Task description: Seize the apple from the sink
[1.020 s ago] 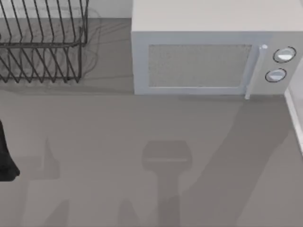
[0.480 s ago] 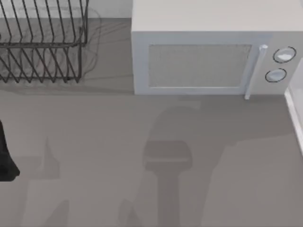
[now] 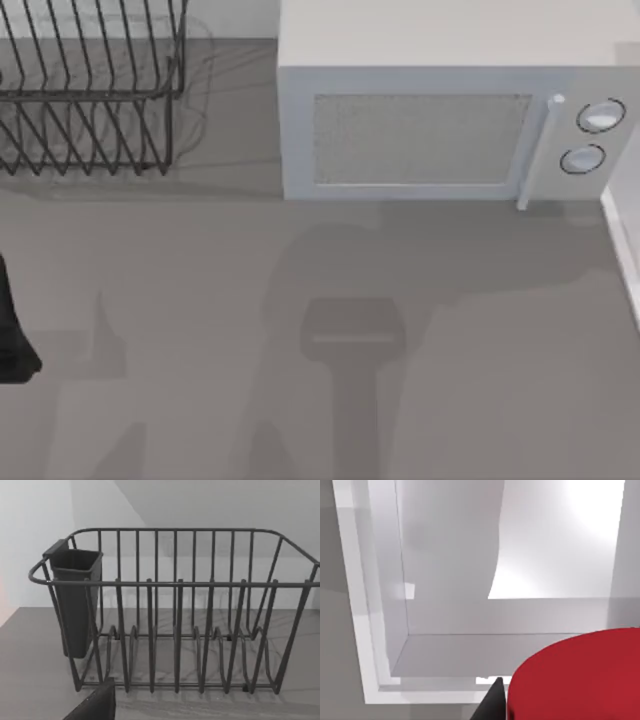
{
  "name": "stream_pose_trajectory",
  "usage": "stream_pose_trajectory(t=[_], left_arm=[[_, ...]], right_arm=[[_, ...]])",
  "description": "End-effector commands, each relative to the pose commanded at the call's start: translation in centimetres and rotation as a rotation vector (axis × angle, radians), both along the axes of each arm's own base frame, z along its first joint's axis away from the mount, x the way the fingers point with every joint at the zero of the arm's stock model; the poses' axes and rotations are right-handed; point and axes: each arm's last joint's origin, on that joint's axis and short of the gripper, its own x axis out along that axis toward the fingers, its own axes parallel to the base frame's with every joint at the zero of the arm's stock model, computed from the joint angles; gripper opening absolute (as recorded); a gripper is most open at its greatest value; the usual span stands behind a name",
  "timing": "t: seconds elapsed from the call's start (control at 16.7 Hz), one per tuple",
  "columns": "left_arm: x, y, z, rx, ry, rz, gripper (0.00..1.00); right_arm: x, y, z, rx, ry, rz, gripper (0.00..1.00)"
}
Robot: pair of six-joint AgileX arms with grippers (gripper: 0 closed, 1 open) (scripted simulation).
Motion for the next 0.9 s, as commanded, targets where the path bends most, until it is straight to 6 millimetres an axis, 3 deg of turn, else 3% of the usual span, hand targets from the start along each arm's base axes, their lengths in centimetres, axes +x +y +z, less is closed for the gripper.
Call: stream_pose_trajectory(t=[0.12,0.3,0.48,0.6,0.72,0.9], left_arm=[[0.0,0.0,0.0,0.000,0.000,0.000,1.00],[0.0,0.0,0.0,0.000,0.000,0.000,1.00],[0.0,0.0,0.0,0.000,0.000,0.000,1.00],[0.0,0.0,0.0,0.000,0.000,0.000,1.00],[0.0,0.0,0.0,0.000,0.000,0.000,1.00],[0.0,0.0,0.0,0.000,0.000,0.000,1.00]], right_arm=[[0.0,4.0,0.2,0.003,0.004,0.000,0.00],[-1.3,12.4,0.3,0.007,0.013,0.003,0.00],[-4.9,21.4,-0.1,0.007,0.027,0.006,0.00],[-8.3,26.2,-0.5,0.004,0.034,0.007,0.00],[-11.7,29.4,-1.0,0.000,0.039,0.006,0.00],[-15.0,31.6,-1.4,-0.004,0.040,0.005,0.00]])
